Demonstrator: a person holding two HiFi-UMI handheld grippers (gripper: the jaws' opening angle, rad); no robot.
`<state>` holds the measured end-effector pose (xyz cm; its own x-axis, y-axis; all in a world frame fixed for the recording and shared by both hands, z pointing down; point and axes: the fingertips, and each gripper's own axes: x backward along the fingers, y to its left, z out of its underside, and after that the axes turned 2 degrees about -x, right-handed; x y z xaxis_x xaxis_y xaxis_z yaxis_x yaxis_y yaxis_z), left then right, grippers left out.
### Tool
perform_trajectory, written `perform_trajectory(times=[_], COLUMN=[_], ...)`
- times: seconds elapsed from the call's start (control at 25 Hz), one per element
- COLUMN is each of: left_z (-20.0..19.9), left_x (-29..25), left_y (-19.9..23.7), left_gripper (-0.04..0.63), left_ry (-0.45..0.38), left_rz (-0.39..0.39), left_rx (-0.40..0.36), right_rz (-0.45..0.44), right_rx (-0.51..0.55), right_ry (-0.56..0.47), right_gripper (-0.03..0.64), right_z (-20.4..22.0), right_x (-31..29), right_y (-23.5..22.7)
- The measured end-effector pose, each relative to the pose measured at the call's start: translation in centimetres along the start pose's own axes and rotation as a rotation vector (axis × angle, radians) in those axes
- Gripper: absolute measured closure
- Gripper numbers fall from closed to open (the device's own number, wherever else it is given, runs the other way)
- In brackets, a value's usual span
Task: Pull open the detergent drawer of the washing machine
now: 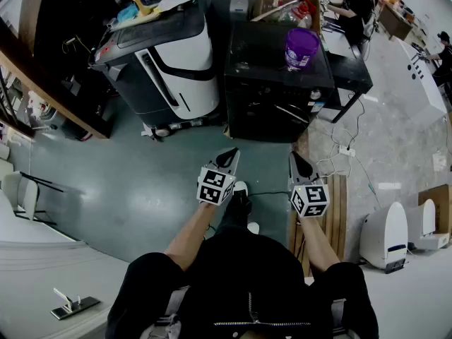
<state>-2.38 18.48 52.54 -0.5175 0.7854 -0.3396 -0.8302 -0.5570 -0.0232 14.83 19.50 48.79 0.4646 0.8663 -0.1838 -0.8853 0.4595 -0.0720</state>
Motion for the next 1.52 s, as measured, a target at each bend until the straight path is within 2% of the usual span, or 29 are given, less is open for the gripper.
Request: perform_trajectory(times=[0.28,0.6,0.92,1.2,1.52], left_z=[-0.1,0.4,-1.3,-3.3,-5.5], left_x=[-0.4,-1.5,-3.7,-7.4,-14.1], left_y=[0.5,0.8,1.4,4.8,10.6], left_gripper=[0.575,0.575,0.575,0.575,0.575], left_ry=[-0.009,0.01,-0.018,-0.046,-0.046], left_rz=[-0.006,-0.031,-0.022,-0.04,-0.013], left_rx=[0.01,0.004,0.006,0.033,0.046], right_rz=[-0.033,-0.055,-0.057,-0.053,-0.036], right_rx=[-0.03,-0.046,-0.063,-0.065,-0.071], right_ry=[-0.027,-0.012,-0.012,0.006,0.022], right_gripper=[0.612,0.612,0.611,0.611,0.611], right_z=[-0.4,-0.2,-0.4,-0.8,-2.7], right_x=[-0.7,-1.9,-3.7,-7.6,-16.2], right_y=[0.6,0.5,-0.9,-3.2,-6.9])
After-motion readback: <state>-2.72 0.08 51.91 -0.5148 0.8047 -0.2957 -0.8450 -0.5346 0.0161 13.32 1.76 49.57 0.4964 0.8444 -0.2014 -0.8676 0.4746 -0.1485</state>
